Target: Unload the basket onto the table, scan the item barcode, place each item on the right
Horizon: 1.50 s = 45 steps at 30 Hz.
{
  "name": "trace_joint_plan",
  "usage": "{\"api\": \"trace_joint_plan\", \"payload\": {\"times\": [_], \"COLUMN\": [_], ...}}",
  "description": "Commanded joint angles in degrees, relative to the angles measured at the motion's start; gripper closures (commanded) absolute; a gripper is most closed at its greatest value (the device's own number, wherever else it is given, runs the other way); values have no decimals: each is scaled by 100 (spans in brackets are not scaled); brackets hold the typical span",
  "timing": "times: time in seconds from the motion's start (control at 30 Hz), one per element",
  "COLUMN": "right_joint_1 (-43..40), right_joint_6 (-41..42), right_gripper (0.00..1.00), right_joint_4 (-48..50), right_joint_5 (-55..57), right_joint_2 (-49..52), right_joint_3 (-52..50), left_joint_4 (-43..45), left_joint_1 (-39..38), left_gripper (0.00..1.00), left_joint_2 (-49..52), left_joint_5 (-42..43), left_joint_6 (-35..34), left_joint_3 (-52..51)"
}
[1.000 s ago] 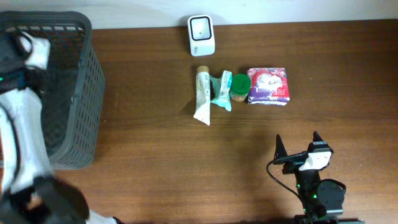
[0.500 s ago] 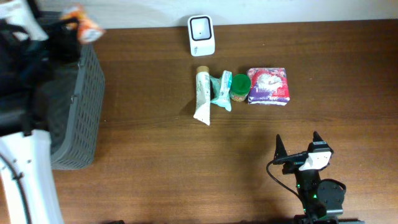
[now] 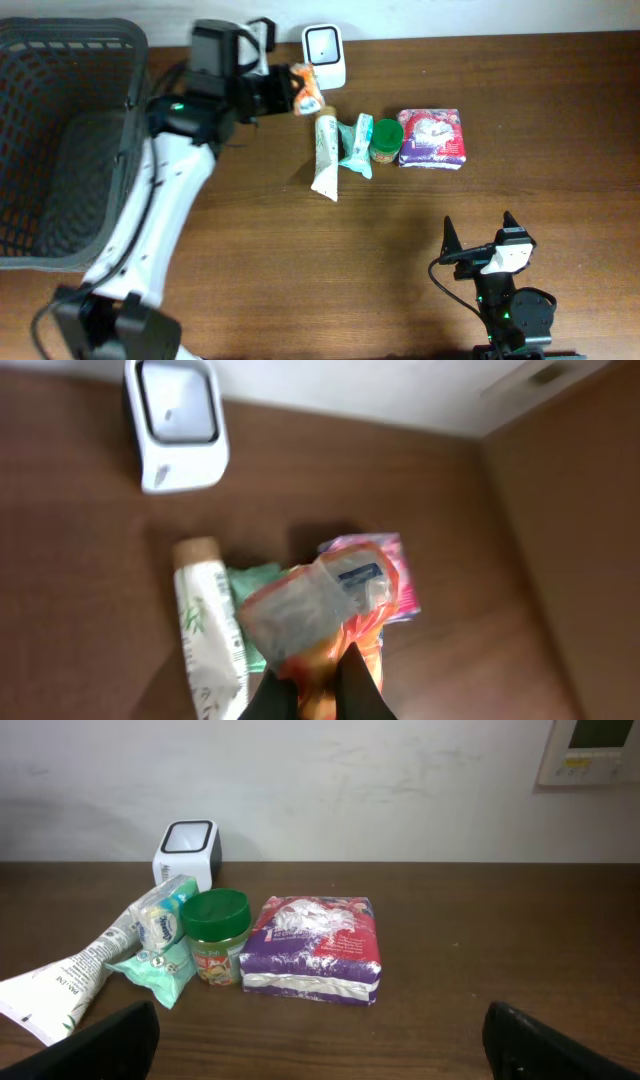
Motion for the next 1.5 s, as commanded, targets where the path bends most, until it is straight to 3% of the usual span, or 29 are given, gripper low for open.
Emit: {"api": "trace_joint_plan", "payload": {"times": [0.0,0.23,0.43,0.6,0.67,0.73,0.83,0.97,1.07,1.2,1.4,1.47], "right_joint_1": [42,42,42,42,42,42,42,42,42,42,42,42], "right_joint_6": [24,24,22,24,22,22,22,22,22,22,22,22], "right_gripper": [1,1,1,1,1,1,1,1,1,1,1,1], "right_joint_4": [-13,-13,-13,-13,-13,-13,-13,-13,-13,-13,-13,-13], "right_joint_5": [46,46,46,46,46,46,46,46,46,46,46,46], "right_joint_2": [-22,-22,-22,-22,-22,-22,-22,-22,-22,-22,-22,-22], "right_joint_3": [-48,-48,-48,-48,-48,-48,-48,-48,-48,-48,-48,-48], "left_joint_4": [50,267,389,433,496,597,758,807,656,372,-361,-686], "left_joint_1": [-354,-787,-892,-914,-929,-960,-992,-984,-944,-754,-278,-72], "left_gripper": [99,100,93,72,69,58,51,50,47,34,11,8], "left_joint_2": [439,1272,1875,2063,2070,2070,2068,2048,1838,1279,-170,-695], "left_joint_5": [-634,-1209,-1281,-1281,-1270,-1182,-988,-699,-411,-369,-372,-376], "left_joint_6": [-68,-68,-68,-68,-68,-68,-66,-37,0,31,688,975], "left_joint_3": [4,4,4,4,4,4,13,127,219,236,236,236]}}
